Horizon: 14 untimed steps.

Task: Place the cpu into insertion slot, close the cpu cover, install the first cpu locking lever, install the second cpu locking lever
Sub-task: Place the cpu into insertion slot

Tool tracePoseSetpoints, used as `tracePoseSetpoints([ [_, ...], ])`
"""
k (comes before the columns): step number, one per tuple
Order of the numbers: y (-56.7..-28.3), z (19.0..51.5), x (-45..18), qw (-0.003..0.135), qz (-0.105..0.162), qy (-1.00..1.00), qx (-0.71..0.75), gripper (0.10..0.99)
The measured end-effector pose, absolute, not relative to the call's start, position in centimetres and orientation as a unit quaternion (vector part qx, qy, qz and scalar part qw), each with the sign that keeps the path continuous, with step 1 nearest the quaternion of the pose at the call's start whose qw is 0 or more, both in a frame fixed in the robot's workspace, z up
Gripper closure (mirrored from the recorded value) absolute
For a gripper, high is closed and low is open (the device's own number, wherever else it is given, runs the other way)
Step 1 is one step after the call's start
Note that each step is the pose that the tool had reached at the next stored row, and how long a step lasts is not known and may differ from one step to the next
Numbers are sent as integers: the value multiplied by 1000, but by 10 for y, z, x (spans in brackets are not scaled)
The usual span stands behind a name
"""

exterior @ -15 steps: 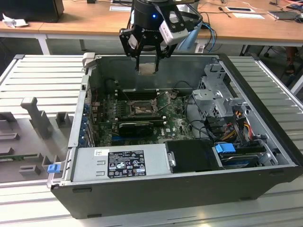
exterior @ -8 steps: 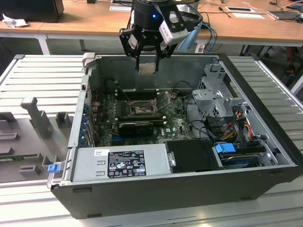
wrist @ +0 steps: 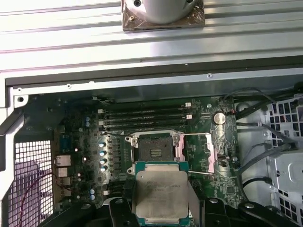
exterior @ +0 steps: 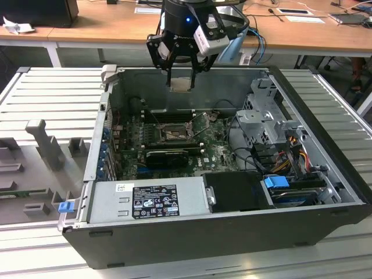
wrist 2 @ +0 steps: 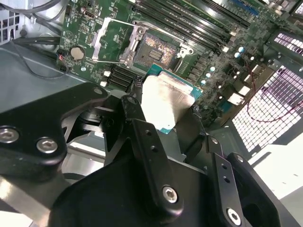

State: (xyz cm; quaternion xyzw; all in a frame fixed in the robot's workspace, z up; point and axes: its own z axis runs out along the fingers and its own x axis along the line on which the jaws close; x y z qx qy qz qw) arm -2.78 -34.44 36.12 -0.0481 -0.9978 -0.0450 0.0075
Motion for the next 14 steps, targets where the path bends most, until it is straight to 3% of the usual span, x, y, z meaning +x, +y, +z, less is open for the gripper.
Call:
tracePoseSetpoints([
  [14, -344, 360, -28, 5, -45, -995, -93, 561],
])
